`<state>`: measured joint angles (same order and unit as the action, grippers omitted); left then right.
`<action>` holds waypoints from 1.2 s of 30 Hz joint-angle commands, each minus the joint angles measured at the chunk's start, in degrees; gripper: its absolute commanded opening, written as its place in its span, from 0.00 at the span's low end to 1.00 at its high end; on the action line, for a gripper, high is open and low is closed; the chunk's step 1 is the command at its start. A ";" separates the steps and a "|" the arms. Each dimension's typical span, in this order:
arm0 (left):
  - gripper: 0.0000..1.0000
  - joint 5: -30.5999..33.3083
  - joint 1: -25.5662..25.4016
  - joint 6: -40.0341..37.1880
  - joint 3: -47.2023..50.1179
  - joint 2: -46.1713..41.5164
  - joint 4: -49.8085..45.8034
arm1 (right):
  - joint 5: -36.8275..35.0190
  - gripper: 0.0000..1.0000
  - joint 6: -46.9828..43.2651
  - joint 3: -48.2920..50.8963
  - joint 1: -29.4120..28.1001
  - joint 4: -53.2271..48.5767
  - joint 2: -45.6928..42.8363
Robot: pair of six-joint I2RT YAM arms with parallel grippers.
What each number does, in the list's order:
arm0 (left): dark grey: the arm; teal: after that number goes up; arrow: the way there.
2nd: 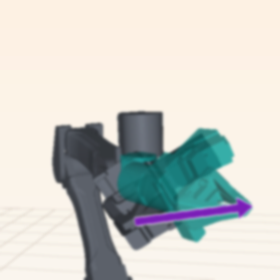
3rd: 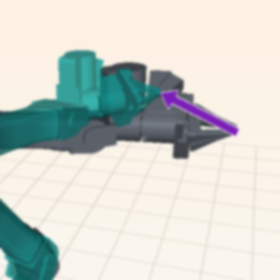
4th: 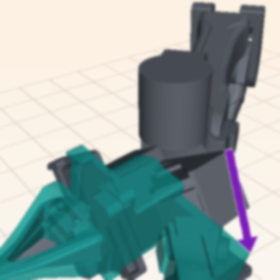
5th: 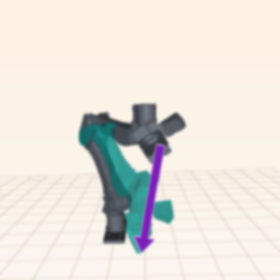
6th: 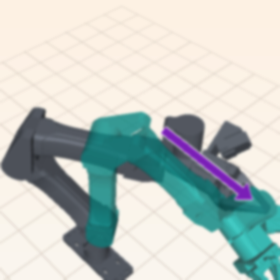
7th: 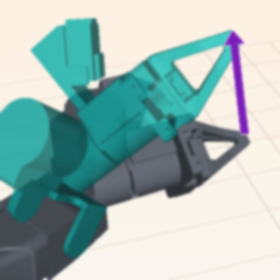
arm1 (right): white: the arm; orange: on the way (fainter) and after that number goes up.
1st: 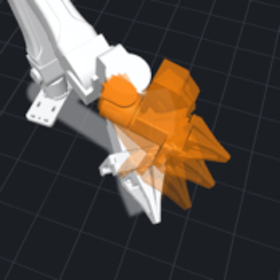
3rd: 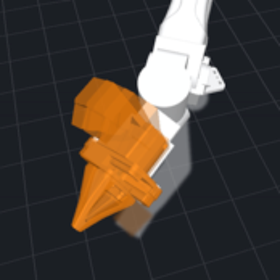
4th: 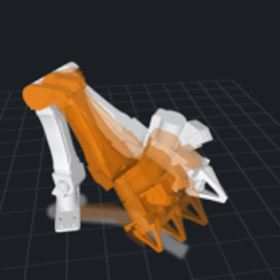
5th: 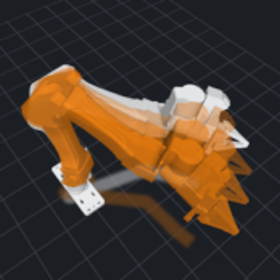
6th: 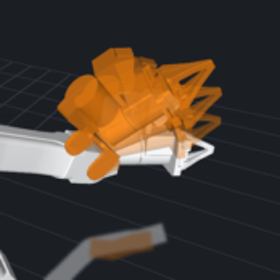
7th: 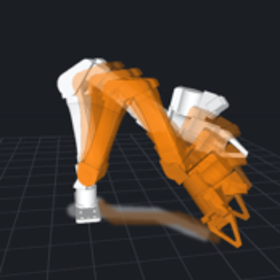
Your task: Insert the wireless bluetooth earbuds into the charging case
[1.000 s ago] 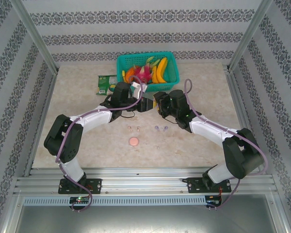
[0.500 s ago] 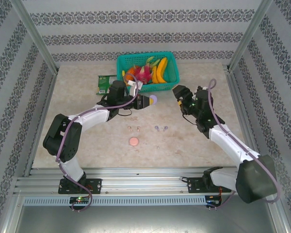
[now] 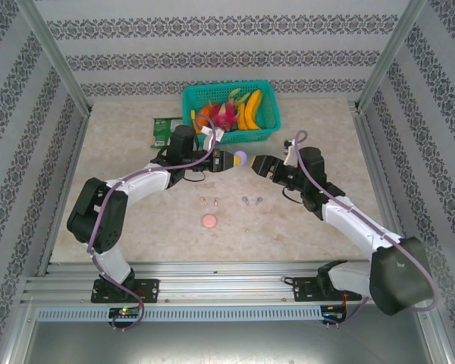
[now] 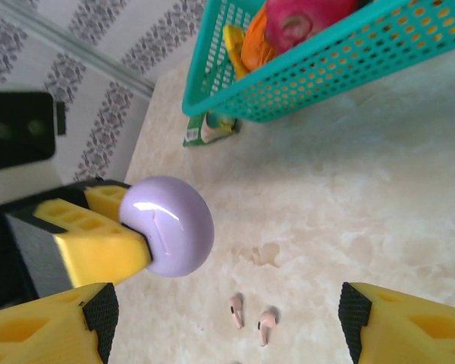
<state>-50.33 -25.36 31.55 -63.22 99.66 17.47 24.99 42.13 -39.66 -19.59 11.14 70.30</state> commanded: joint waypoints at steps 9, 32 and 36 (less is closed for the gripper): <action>0.00 -2.34 0.54 -0.61 -0.83 -1.65 -0.10 | 0.26 0.76 -2.67 -4.58 -2.35 2.02 5.34; 0.00 -3.55 0.49 -0.19 0.07 -4.69 0.78 | -0.34 0.68 0.36 -2.00 0.17 5.05 12.51; 0.00 -3.13 0.56 -0.17 0.44 -4.91 0.96 | 0.49 0.67 1.38 -1.44 0.49 5.13 11.13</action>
<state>-52.31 -25.10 31.55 -63.22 96.25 16.93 24.82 42.24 -41.80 -19.62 14.06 82.65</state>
